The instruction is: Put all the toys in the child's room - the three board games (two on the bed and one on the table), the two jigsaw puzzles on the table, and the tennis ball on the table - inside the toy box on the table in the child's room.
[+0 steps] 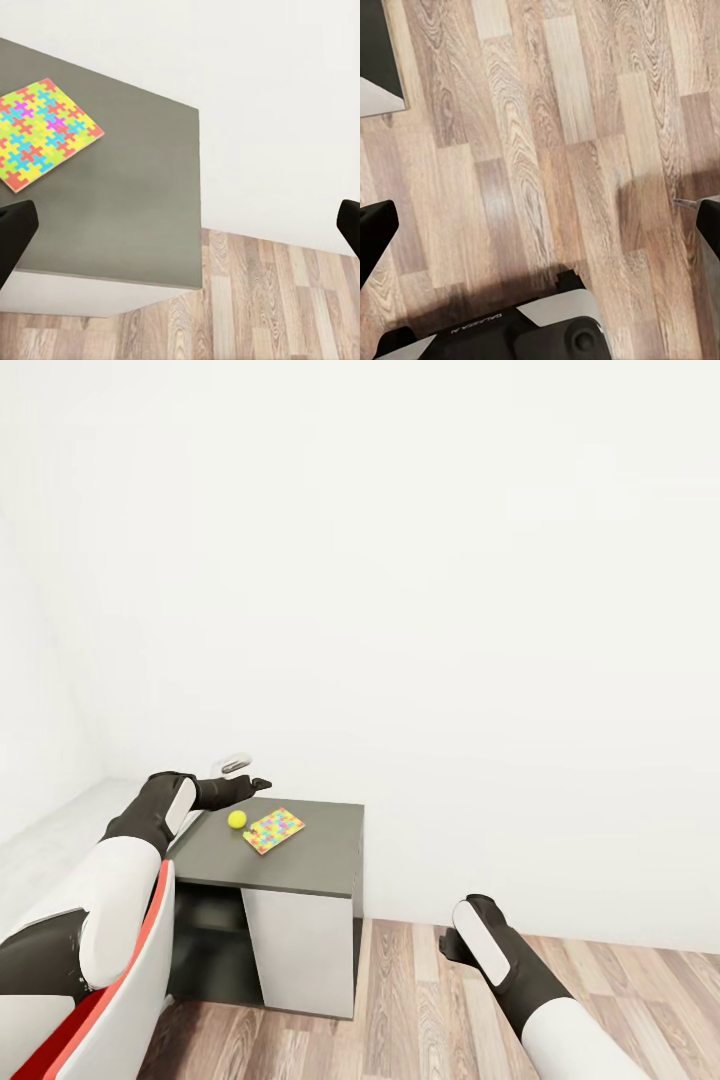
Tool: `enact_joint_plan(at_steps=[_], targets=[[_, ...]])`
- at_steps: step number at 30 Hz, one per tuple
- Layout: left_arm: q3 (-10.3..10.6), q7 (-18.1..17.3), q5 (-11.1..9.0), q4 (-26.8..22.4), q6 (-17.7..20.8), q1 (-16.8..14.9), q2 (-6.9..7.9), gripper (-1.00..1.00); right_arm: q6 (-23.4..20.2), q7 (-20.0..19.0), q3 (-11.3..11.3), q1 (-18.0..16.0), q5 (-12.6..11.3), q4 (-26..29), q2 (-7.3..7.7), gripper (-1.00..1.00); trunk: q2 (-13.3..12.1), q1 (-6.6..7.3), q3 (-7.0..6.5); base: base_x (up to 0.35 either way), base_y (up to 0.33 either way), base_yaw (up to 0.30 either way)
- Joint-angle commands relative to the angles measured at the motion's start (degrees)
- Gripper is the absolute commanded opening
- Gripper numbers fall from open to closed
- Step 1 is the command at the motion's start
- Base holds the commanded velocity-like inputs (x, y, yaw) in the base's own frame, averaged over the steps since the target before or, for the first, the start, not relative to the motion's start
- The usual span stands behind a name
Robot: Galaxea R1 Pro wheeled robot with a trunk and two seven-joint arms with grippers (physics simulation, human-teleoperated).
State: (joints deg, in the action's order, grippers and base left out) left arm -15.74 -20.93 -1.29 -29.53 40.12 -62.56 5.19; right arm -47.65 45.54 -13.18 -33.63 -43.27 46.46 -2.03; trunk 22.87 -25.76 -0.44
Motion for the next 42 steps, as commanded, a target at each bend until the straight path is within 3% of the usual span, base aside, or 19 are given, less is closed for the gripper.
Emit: enact_joint_plan(at_steps=[1, 14, 22, 30, 37, 40, 42], targets=[[-0.26, -0.13, -0.12, -0.05, 0.41, -0.02, -0.02, 1.0, -0.03, 0.6, -0.17, -0.03, -0.59, 0.04, 0.02, 1.0, 0.05, -0.02, 0.03, 0.003, 0.0, 0.0], [-0.14, 0.28, 0.02, -0.01, 0.54, -0.02, -0.35, 1.0, 0.09, 0.52, -0.15, -0.01, -0.59, 0.06, 0.03, 1.0, 0.05, -0.02, 0.03, 0.121, -0.069, 0.0], [3.3, 1.17, 0.21, 0.09, 0.58, -0.02, -0.43, 1.0, 0.07, 0.52, -0.44, 0.04, -0.59, 0.08, 0.01, 1.0, 0.05, -0.02, 0.03, 0.259, -0.135, 0.0], [4.86, 9.29, -0.05, 0.17, 1.5, -0.02, -0.41, 1.0, 0.01, 0.52, -7.19, -0.02, -0.51, 0.1, 0.01, 1.0, 0.05, -0.02, 0.03, 0.209, -0.025, 0.0], [4.98, 11.36, -0.11, 0.24, 2.42, -0.03, -0.42, 1.0, 0.01, 0.52, -8.13, -0.03, -0.5, 0.05, 0.01, 1.0, 0.05, -0.02, 0.03, 0.026, -0.004, 0.0], [4.99, 13.97, -0.15, 0.65, 2.95, -0.08, -0.44, 1.0, 0.01, 0.52, -8.21, -0.03, -0.5, 0.04, 0.01, 1.0, 0.05, -0.02, 0.03, 0.005, -0.001, 0.0], [4.9, 17.77, -0.23, 0.96, 3.21, -0.09, -0.51, 1.0, 0.01, 0.52, -8.25, -0.03, -0.5, 0.04, 0.01, 1.0, 0.05, -0.02, 0.03, 0.002, 0.0, 0.0]])
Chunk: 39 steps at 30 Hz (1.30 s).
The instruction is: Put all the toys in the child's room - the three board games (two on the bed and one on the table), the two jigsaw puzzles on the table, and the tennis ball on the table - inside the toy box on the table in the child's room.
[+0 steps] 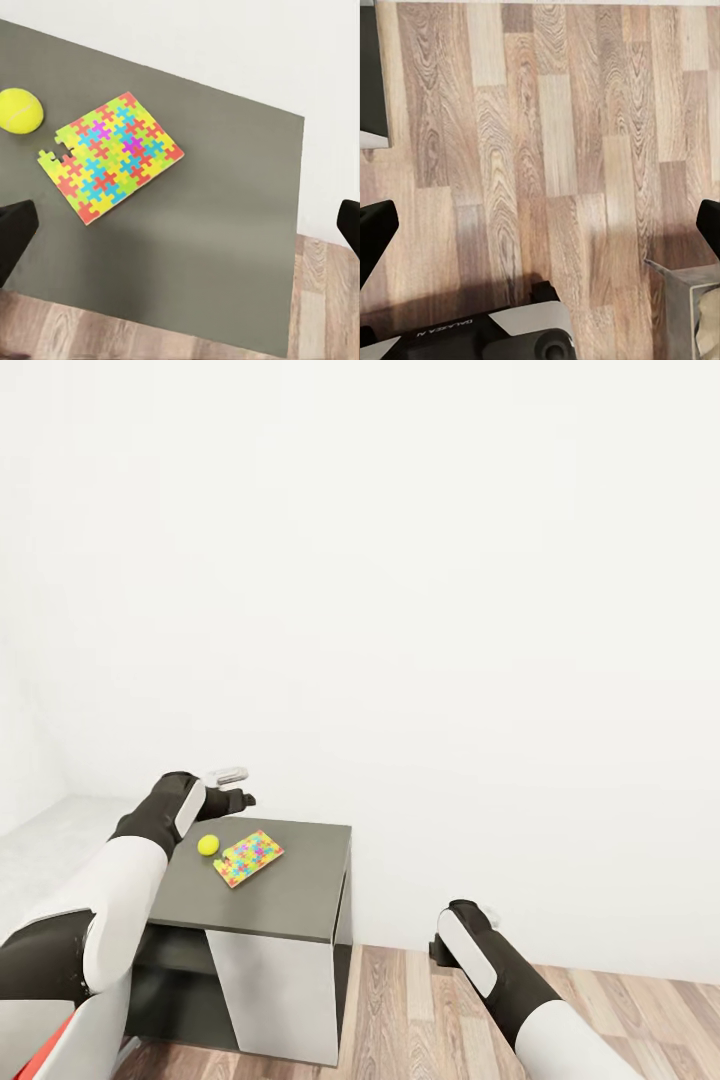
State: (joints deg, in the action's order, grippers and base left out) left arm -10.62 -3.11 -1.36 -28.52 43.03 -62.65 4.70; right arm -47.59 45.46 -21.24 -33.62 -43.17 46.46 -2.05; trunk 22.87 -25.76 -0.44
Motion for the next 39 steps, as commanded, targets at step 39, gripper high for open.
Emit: enact_joint_plan(at_steps=[39], targets=[[-0.28, 8.56, -0.18, 2.75, -2.32, -0.11, -3.59, 1.0, 0.19, -0.15, -0.38, -0.04, -0.67, 2.18, 0.08, 1.0, 0.05, -0.02, 0.5, 0.049, 0.0, 0.0]])
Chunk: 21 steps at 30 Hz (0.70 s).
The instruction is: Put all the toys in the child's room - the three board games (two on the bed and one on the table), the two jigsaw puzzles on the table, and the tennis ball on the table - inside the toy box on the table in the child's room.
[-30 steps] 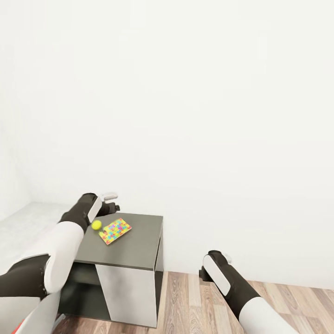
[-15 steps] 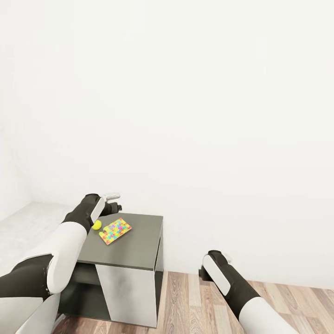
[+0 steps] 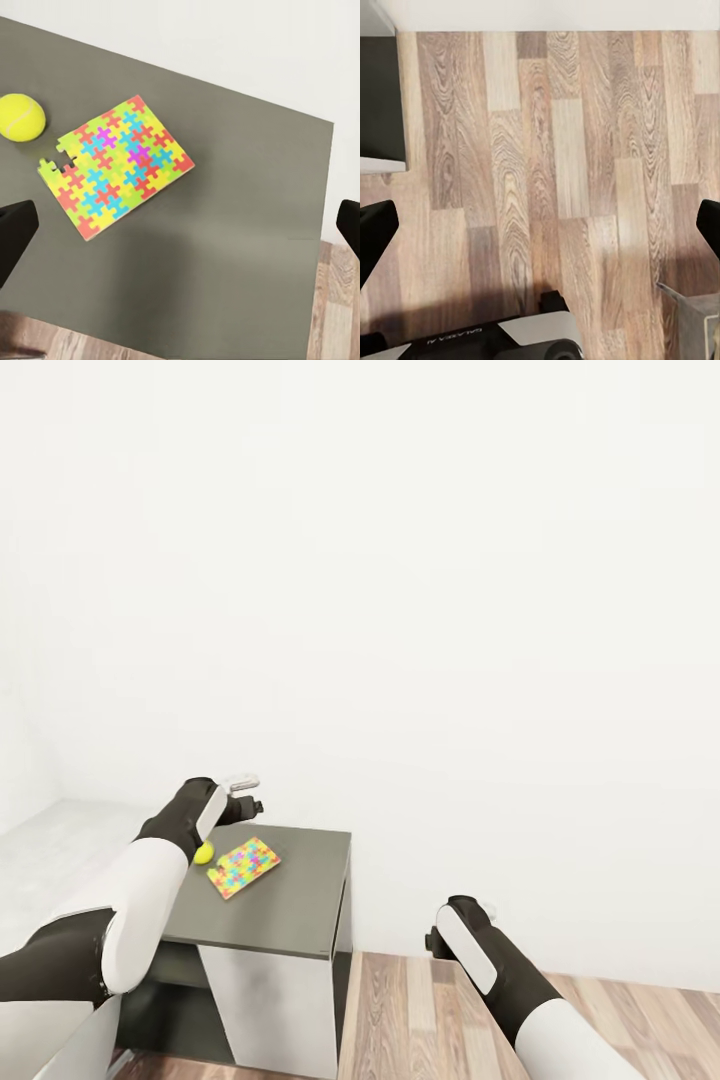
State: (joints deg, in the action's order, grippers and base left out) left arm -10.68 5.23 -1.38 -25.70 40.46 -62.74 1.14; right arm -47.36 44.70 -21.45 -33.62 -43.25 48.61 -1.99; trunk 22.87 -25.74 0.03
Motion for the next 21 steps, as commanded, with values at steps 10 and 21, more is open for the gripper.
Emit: enact_joint_plan(at_steps=[10, 21], targets=[[-0.08, 0.25, -0.04, -0.07, -0.02, 0.07, -1.11, 1.0, -0.4, 0.71, -0.33, -0.01, -0.64, 0.15, 0.04, 1.0, 0.05, -0.04, 0.92, 0.056, 0.0, 0.0], [-0.05, 0.31, 0.06, 0.11, -0.03, 0.08, -1.68, 1.0, -0.72, -10.48, -0.57, 1.09, -1.06, 6.27, 2.76, 1.0, 0.05, -0.04, 1.75, 0.09, 0.0, 0.0]])
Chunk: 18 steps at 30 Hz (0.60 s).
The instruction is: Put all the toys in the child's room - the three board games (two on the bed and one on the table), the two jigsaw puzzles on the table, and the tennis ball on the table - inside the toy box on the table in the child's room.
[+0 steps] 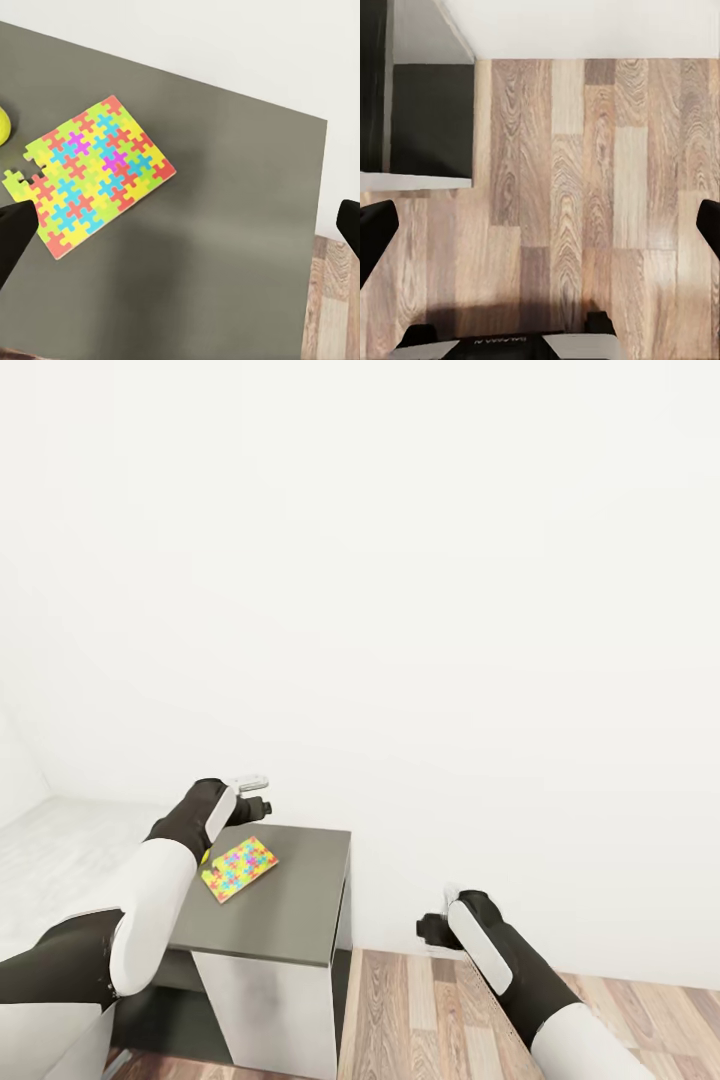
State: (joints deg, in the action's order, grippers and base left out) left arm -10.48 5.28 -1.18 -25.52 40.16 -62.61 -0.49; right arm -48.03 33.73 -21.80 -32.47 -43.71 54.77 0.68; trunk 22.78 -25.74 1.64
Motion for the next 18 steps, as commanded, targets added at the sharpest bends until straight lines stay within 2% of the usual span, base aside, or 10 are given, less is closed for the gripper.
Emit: enact_joint_plan(at_steps=[1, 2, 3, 6, 7, 9, 11, 18], targets=[[-0.26, 0.26, -0.14, -0.07, 0.22, -0.05, -0.08, 1.0, 0.01, -5.1, -0.24, 0.26, -0.48, 1.95, 1.63, 1.0, 0.14, -0.05, 0.16, 0.04, 0.0, 0.0], [-0.26, 0.26, -0.14, -0.07, 0.14, -0.05, -0.09, 1.0, 0.07, -8.13, -0.23, 0.41, -0.4, 2.74, 2.51, 1.0, 0.14, -0.05, 0.18, 0.032, 0.0, 0.0], [-0.25, 0.26, -0.14, -0.07, -0.07, -0.05, -0.1, 1.0, 0.24, -14.26, -0.15, 0.62, -0.26, 3.9, 4.33, 1.0, 0.14, -0.05, 0.19, 0.021, 0.0, 0.0], [-0.26, 0.36, -0.14, -0.06, -0.36, -0.05, -0.11, 1.0, 0.58, -22.98, 0.02, 0.81, -0.12, 4.83, 6.95, 1.0, 0.14, -0.05, 0.21, 0.013, 0.0, 0.0], [-0.27, 0.47, -0.14, -0.06, -0.52, -0.05, -0.12, 1.0, 0.83, -27.96, 0.14, 0.89, -0.06, 5.2, 8.43, 1.0, 0.14, -0.05, 0.21, 0.007, 0.0, 0.0], [-0.3, 0.64, -0.24, -0.06, -0.69, -0.05, -0.12, 1.0, 1.34, -33.54, 0.26, 0.99, -0.06, 5.44, 10.12, 1.0, 0.14, -0.05, 0.22, 0.004, 0.0, 0.0], [-0.31, 0.85, -0.45, -0.06, -0.7, -0.05, -0.12, 1.0, 1.89, -36.72, 0.35, 1.04, -0.06, 5.52, 11.11, 1.0, 0.14, -0.05, 0.22, 0.002, 0.0, 0.0], [-0.45, 1.11, -0.63, 0.02, -0.66, -0.05, -0.28, 1.0, 2.82, -39.96, 0.43, 1.24, -0.06, 5.54, 12.08, 1.0, 0.14, -0.05, 0.22, 0.0, 0.0, 0.0]])
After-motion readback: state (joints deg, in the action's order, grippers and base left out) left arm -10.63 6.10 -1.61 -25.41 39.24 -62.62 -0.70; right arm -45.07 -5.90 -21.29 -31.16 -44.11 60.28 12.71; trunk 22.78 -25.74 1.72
